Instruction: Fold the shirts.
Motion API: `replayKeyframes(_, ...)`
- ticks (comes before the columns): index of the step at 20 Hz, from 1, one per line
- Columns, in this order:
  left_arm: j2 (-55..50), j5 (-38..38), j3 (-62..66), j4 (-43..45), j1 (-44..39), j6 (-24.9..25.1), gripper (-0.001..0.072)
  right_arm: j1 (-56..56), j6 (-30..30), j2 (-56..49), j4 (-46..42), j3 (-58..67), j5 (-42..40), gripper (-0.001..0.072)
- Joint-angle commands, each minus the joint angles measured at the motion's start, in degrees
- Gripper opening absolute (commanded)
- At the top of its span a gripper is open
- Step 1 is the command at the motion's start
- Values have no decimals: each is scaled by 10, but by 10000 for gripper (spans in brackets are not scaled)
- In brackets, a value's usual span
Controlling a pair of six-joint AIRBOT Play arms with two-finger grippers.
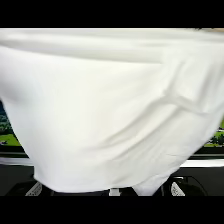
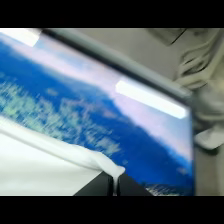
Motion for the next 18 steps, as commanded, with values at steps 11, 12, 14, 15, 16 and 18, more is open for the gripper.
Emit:
replayKeyframes(11, -416, 111, -111, 34, -17, 10, 25, 71, 104, -446, 53, -74, -176, 21)
replayKeyframes(12, -428, 129, -95, 34, -17, 10, 26, 71, 109, -448, 53, -74, -211, 21)
replayKeyframes(14, -435, 165, -85, 28, -19, 10, 25, 71, 109, -448, 52, -74, -266, 21)
replayKeyframes(15, -433, 168, -85, 26, -19, 12, 25, 71, 108, -448, 52, -73, -272, 21)
replayKeyframes(16, -429, 154, -84, 26, -18, 29, 26, 70, 99, -447, 52, -68, -250, 22)
replayKeyframes(18, -418, 85, -80, 40, -16, 88, 25, 70, 70, -435, 36, -58, -140, 22)
